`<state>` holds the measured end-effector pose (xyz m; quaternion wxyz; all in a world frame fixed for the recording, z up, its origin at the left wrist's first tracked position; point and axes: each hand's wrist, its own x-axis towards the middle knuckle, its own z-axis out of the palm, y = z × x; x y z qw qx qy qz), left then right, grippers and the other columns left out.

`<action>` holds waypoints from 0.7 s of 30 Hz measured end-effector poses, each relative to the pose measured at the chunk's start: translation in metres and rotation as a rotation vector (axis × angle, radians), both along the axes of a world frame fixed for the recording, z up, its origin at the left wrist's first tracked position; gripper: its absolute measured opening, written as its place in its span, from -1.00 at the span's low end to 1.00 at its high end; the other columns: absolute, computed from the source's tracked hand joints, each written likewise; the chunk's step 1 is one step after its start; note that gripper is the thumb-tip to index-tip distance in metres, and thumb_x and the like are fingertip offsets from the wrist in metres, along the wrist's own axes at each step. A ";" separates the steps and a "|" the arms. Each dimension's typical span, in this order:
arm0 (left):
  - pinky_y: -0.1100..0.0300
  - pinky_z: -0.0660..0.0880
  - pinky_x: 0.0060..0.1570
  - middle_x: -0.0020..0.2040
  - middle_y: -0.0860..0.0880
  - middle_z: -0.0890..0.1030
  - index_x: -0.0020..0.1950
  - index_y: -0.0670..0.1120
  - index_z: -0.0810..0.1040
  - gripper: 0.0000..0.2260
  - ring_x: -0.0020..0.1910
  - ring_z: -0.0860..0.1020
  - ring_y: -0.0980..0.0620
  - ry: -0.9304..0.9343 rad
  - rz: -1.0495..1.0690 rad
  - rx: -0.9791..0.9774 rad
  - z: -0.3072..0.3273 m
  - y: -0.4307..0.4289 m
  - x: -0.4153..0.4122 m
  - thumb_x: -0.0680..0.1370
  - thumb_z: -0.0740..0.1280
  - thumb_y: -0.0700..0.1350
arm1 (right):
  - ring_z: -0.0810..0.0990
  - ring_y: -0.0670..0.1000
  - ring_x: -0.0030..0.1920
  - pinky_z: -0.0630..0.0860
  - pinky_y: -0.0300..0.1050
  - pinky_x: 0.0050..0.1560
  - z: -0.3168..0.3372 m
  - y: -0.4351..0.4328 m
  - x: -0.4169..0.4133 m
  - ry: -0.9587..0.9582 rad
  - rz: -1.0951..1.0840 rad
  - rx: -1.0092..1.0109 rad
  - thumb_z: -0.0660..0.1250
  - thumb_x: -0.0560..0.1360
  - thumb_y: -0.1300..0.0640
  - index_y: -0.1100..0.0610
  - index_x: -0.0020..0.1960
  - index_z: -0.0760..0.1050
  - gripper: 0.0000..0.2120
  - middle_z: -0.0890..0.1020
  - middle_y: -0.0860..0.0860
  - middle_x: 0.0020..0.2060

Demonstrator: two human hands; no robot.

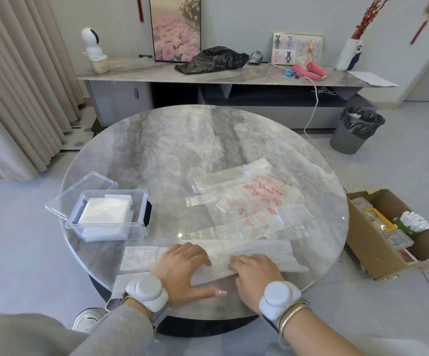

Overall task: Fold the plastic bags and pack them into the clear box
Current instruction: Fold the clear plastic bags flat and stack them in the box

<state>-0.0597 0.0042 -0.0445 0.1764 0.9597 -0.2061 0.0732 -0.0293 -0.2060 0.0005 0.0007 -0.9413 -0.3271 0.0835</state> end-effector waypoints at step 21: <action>0.16 0.43 0.06 0.21 0.07 0.49 0.32 0.03 0.44 -0.71 0.21 0.47 0.01 0.178 0.359 0.048 0.007 0.022 0.033 0.61 0.23 0.02 | 0.50 0.05 0.12 0.28 -0.10 0.22 -0.001 -0.047 0.069 -0.084 -0.373 -0.048 0.19 0.49 -0.14 -0.04 0.19 0.39 -0.68 0.54 -0.06 0.09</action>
